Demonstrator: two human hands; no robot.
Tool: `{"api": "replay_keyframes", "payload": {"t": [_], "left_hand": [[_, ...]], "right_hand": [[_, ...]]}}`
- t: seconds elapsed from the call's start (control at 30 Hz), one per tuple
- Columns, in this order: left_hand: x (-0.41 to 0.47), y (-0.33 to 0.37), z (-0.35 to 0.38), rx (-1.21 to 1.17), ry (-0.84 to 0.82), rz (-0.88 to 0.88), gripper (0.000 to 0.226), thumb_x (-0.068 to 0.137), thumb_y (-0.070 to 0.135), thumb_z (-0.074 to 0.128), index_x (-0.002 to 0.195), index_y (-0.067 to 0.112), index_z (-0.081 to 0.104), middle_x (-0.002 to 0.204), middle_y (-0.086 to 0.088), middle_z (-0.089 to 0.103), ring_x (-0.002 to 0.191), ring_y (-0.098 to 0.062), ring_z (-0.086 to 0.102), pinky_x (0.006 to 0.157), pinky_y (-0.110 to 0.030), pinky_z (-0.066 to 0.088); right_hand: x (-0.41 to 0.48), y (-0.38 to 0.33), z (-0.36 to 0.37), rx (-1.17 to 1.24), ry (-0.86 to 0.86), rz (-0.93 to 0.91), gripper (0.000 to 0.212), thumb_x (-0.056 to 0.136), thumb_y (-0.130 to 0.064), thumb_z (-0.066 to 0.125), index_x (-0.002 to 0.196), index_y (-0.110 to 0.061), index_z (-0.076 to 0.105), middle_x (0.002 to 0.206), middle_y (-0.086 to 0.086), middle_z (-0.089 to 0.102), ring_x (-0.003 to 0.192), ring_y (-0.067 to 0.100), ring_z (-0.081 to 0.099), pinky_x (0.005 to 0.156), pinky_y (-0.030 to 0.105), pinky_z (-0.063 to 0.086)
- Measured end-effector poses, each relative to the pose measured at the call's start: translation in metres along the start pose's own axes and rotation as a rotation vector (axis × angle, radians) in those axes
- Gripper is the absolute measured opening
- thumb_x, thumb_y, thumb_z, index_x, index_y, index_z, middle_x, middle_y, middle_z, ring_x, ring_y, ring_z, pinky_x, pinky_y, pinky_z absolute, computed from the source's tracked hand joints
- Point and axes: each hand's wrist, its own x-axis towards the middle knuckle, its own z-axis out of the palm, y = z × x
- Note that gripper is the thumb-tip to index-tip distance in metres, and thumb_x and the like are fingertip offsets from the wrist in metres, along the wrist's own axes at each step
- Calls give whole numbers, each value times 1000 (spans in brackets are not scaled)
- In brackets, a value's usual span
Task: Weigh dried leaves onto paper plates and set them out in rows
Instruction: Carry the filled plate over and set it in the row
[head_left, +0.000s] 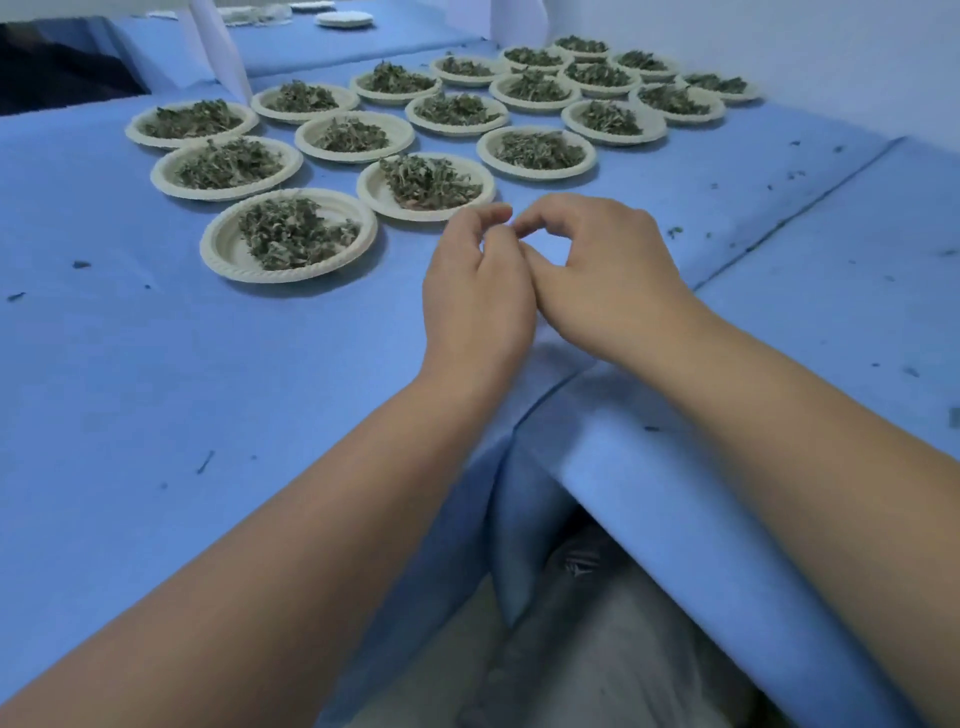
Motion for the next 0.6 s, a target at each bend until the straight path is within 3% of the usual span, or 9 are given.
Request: {"api": "replay_keyframes", "payload": {"t": [0.07,0.2,0.33,0.43,0.5,0.6], "left_hand": [[-15,6,37,-9,-85,-1,35,99,17,43,123,21,67,112,13,68,107,-2,61,94,-29,49],[-60,25,117,-44,-275,19,32,100,17,43,122,22,67,105,20,65,93,18,56,87,-20,47],[-118,45,198,-73,-514,44,33,100,17,43,125,22,65,110,9,68,99,-7,62,91,-31,51],[-164,60,252,-92,-698,98,33,100,14,44,125,19,65,113,5,68,105,-11,63,97,-35,53],[-192,68,285,-80,-799,155,33,100,13,46,124,19,66,117,6,68,111,-9,63,99,-29,50],[-223,79,328,-76,-886,267,32,99,13,47,122,22,67,116,15,66,104,5,59,88,-6,42]], "right_hand": [[-17,27,-32,-27,56,59,28,90,-49,57,109,-35,72,108,-16,72,104,6,64,88,28,49],[-64,85,-102,-67,167,169,24,93,-44,57,108,-33,72,109,-20,70,105,0,63,90,24,48],[-129,139,-172,-111,315,301,23,93,-41,58,106,-32,74,108,-19,72,111,-1,62,96,31,50],[-178,173,-216,-119,444,387,22,91,-40,57,102,-32,74,103,-19,73,107,-3,63,93,29,51],[-208,195,-241,-129,526,455,20,91,-38,60,103,-31,74,102,-21,72,107,-4,63,93,27,50],[-247,226,-272,-156,597,540,16,94,-32,63,103,-27,74,99,-19,72,103,-1,64,93,25,50]]}}
